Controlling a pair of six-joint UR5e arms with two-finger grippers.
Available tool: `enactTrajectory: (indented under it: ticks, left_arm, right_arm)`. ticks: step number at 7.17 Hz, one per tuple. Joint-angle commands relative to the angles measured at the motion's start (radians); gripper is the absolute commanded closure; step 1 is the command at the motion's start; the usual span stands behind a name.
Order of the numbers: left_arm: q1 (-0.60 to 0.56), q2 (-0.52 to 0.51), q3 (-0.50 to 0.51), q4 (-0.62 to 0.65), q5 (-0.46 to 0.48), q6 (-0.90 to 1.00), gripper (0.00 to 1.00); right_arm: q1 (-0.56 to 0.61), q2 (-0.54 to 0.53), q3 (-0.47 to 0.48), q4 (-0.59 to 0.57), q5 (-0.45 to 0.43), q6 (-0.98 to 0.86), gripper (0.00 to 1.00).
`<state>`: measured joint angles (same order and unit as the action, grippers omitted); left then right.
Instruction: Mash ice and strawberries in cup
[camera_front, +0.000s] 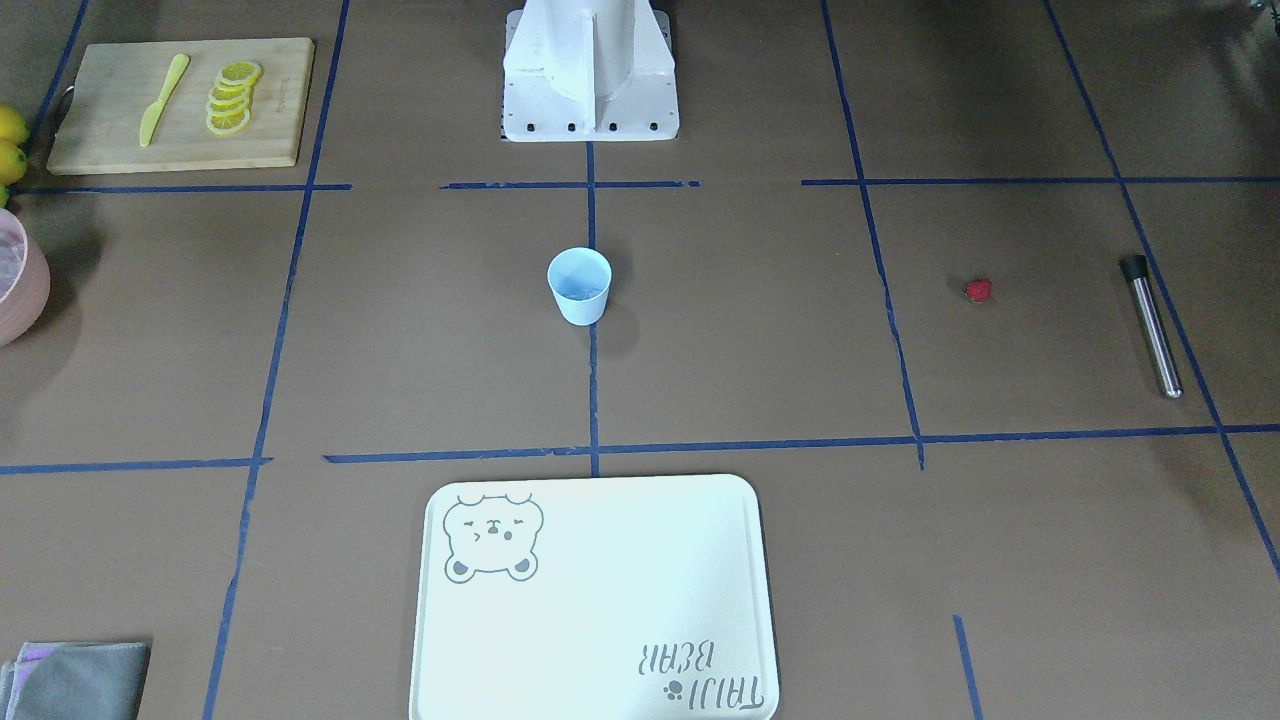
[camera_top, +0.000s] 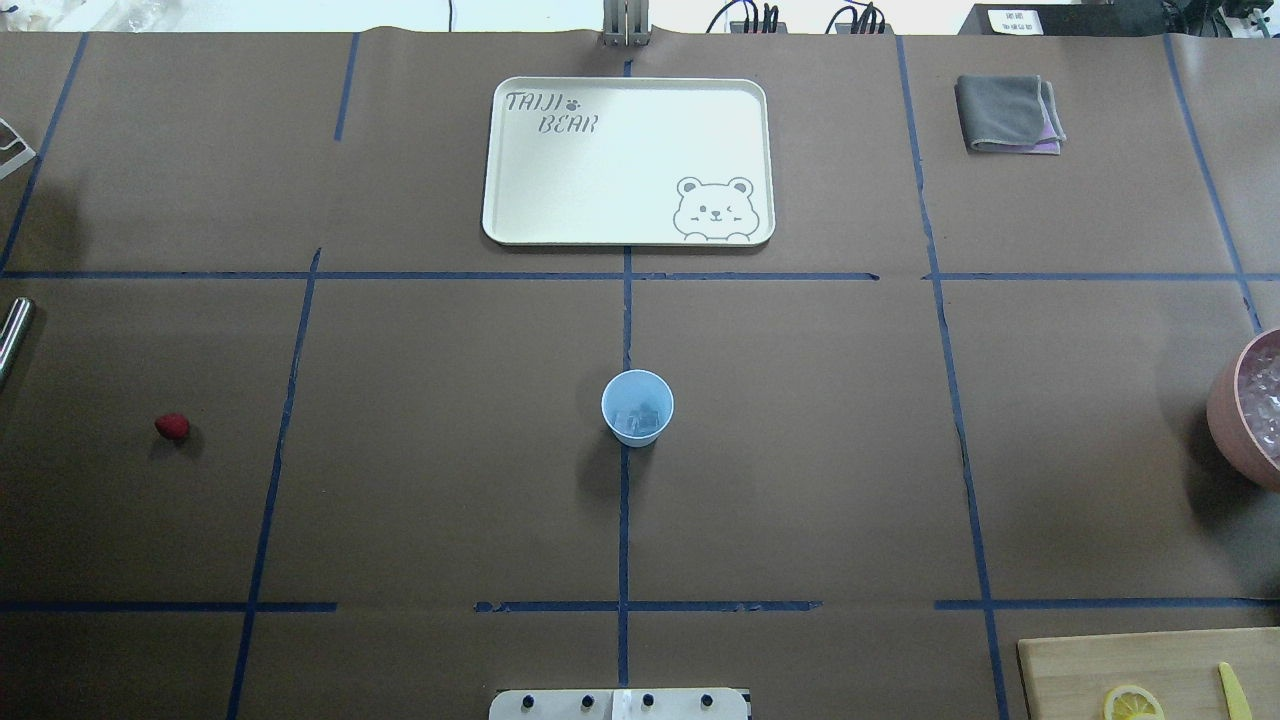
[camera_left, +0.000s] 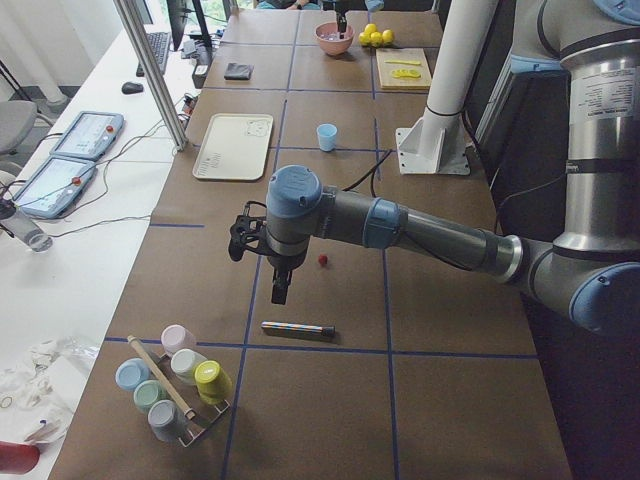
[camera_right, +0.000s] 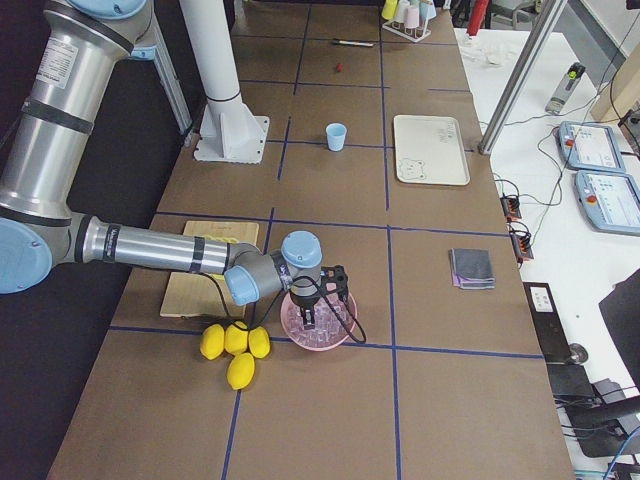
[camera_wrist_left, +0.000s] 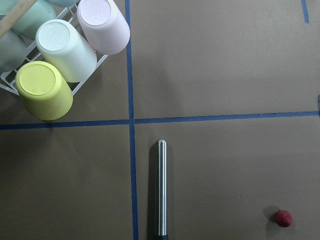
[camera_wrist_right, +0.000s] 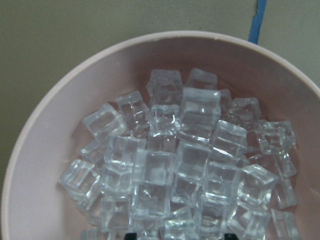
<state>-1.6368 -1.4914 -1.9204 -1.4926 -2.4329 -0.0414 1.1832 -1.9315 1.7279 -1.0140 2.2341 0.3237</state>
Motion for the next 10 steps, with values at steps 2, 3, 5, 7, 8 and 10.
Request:
enactTrajectory:
  ticks: [2,3,5,7,8,10]
  left_arm:
    - [0.0,-0.001,-0.002,0.0,0.0,0.0,0.0]
    - [0.0,-0.001,-0.003,0.0,0.0,0.0,0.0]
    - [0.0,-0.001,-0.003,0.0,0.0,0.0,0.0]
    - [0.0,-0.001,-0.005,0.002,0.0,0.0,0.0]
    - [0.0,-0.001,-0.005,0.002,0.0,0.0,0.0]
    - [0.0,0.0,-0.005,0.003,0.0,0.0,0.0]
  right_arm:
    - [0.001,-0.001,-0.001,0.0,0.007,0.0,0.41]
    - [0.001,-0.004,0.001,0.002,0.009,0.0,0.52]
    - [0.003,-0.004,0.002,0.003,0.045,0.0,0.79]
    - [0.003,-0.001,0.006,0.005,0.05,0.0,0.93]
    - [0.004,-0.003,0.007,0.005,0.05,0.0,0.94]
    - [0.06,0.0,0.057,0.002,0.076,0.0,0.98]
